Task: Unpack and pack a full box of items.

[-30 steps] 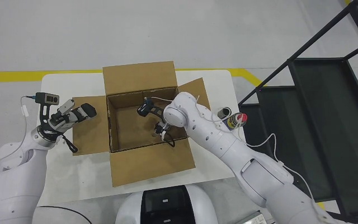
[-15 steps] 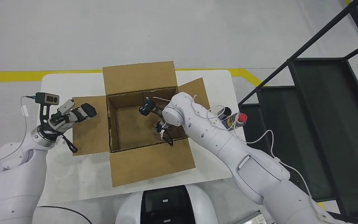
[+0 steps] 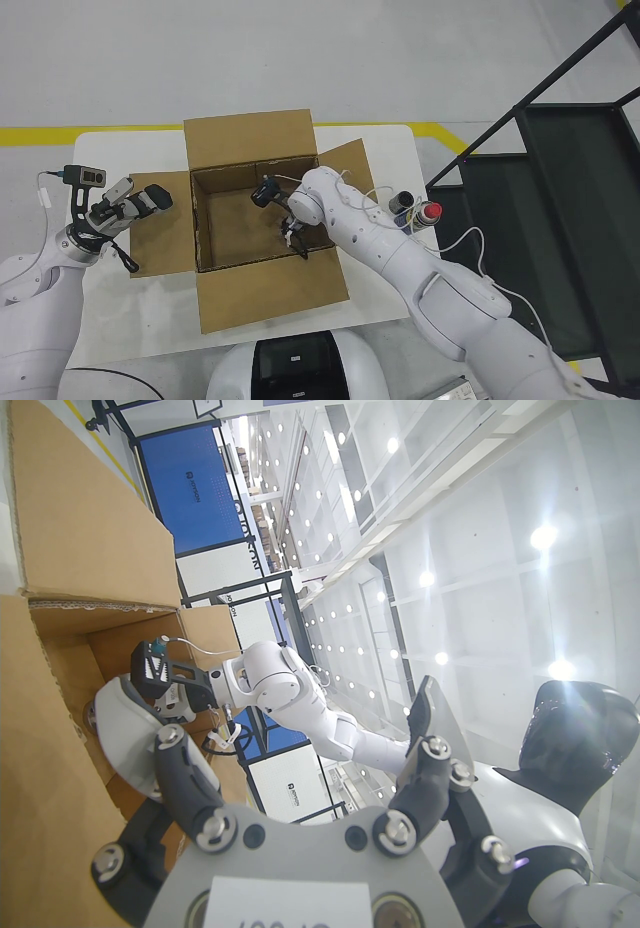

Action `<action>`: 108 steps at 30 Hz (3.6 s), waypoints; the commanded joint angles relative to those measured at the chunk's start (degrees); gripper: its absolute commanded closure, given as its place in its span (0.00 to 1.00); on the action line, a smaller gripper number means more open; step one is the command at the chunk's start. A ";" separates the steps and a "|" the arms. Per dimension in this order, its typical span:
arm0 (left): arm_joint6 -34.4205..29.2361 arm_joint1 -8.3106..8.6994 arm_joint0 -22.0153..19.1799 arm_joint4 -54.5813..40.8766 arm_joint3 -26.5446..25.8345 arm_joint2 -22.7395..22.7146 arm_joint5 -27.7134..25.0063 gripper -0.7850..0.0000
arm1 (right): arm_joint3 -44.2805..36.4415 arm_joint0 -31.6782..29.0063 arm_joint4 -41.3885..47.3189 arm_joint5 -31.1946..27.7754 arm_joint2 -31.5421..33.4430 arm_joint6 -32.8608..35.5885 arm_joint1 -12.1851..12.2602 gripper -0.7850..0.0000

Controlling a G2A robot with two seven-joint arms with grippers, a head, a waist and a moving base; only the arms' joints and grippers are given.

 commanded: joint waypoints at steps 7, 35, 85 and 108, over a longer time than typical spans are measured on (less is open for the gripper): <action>0.00 0.00 0.00 0.00 0.00 0.00 0.00 0.00 | 2.57 0.54 -0.56 1.09 -0.71 -0.60 -0.96 0.38; 0.00 0.00 0.00 0.00 0.00 0.00 0.00 0.00 | -14.83 -4.41 -9.68 5.11 2.98 3.10 1.31 1.00; 0.00 0.00 0.00 0.00 0.00 0.00 0.00 0.00 | -26.53 -8.12 -5.78 0.36 8.95 9.99 3.61 1.00; 0.00 0.00 0.00 0.00 0.00 0.00 0.00 0.00 | -74.60 -37.74 -5.40 -2.89 32.30 24.04 18.56 1.00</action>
